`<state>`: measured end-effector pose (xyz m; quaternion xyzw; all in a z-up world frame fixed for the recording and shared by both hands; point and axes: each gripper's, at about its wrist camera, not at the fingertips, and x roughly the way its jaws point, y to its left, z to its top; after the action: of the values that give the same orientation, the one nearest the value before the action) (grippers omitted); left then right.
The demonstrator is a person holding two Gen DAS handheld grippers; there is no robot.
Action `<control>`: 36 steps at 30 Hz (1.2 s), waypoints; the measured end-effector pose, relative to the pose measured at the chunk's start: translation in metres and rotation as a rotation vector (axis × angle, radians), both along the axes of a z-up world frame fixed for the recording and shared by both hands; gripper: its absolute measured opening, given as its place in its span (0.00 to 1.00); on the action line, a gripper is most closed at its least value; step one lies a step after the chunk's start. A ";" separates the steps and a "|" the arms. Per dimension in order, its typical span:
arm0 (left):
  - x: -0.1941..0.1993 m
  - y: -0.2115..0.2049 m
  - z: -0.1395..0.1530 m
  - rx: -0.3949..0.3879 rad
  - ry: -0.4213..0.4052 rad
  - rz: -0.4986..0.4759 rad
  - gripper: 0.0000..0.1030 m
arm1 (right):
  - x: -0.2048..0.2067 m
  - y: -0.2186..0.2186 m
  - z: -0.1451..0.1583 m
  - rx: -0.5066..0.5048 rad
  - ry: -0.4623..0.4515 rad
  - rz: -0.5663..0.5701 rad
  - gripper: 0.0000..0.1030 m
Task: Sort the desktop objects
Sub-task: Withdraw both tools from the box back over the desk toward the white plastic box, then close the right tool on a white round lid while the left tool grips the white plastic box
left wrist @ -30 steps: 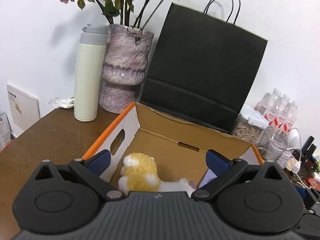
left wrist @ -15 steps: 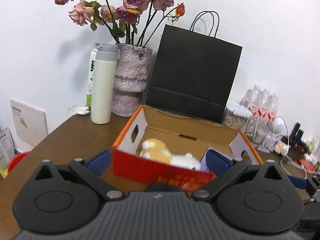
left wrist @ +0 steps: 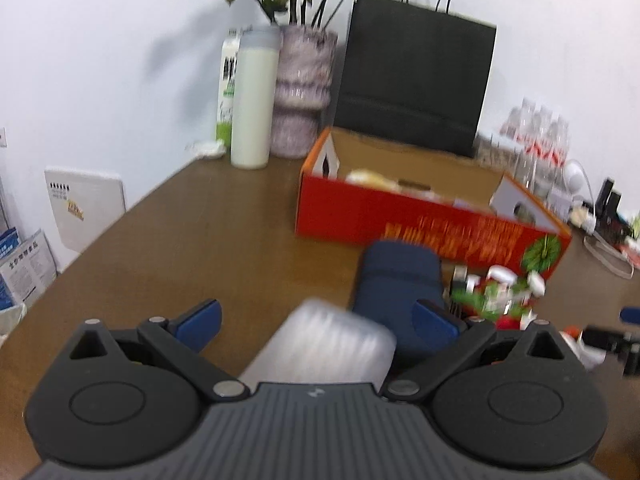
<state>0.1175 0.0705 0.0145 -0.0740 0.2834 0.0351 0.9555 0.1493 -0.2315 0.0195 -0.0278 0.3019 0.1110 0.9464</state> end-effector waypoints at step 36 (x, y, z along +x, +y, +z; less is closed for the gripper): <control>0.002 -0.009 -0.029 0.069 0.104 -0.084 1.00 | -0.001 -0.022 -0.024 0.004 0.089 0.007 0.78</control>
<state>0.1191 0.0614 -0.0150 -0.0271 0.3341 0.0085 0.9421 0.1485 -0.2531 -0.0042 -0.0222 0.3434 0.1159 0.9317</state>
